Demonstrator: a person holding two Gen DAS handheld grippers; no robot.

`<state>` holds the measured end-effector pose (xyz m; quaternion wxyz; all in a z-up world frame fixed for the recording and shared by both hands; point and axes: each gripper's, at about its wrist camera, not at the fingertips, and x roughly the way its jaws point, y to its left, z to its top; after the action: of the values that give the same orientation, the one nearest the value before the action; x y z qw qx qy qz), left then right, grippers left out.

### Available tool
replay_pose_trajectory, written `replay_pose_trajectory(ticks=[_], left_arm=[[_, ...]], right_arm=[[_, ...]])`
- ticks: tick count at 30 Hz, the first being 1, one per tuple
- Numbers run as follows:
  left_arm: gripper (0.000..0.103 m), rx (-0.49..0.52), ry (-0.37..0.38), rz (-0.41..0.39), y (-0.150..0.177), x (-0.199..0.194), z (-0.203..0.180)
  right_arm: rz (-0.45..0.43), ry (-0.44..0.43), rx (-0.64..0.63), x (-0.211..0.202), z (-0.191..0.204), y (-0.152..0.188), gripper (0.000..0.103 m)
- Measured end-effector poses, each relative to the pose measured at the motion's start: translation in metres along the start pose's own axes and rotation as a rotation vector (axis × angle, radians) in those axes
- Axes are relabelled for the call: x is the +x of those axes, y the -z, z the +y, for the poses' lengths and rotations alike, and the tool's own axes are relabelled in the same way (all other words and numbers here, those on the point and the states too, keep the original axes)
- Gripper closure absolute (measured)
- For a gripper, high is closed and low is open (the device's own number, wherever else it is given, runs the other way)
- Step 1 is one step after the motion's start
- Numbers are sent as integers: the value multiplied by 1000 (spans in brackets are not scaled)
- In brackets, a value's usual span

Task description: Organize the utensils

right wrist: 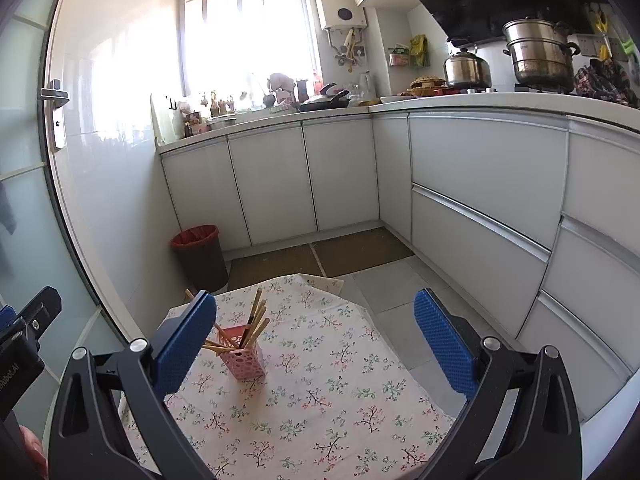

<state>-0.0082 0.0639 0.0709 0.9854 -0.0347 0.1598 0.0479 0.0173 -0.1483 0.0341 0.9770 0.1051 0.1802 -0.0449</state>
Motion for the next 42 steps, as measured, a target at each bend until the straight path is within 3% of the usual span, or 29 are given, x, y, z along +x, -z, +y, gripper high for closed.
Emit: replay_pose_trajectory(ticks=[33,37,42], left_arm=[[7,5,-17,11,3,3,-2],[7,15,-45,43,5,9,-3],[7,25,-22,78,9,19,-4]], right_arm=[[30,-21,7,4,0,4,7],[37,-25,3,6,0,3,7],[51,-30,5,10,0,4,7]])
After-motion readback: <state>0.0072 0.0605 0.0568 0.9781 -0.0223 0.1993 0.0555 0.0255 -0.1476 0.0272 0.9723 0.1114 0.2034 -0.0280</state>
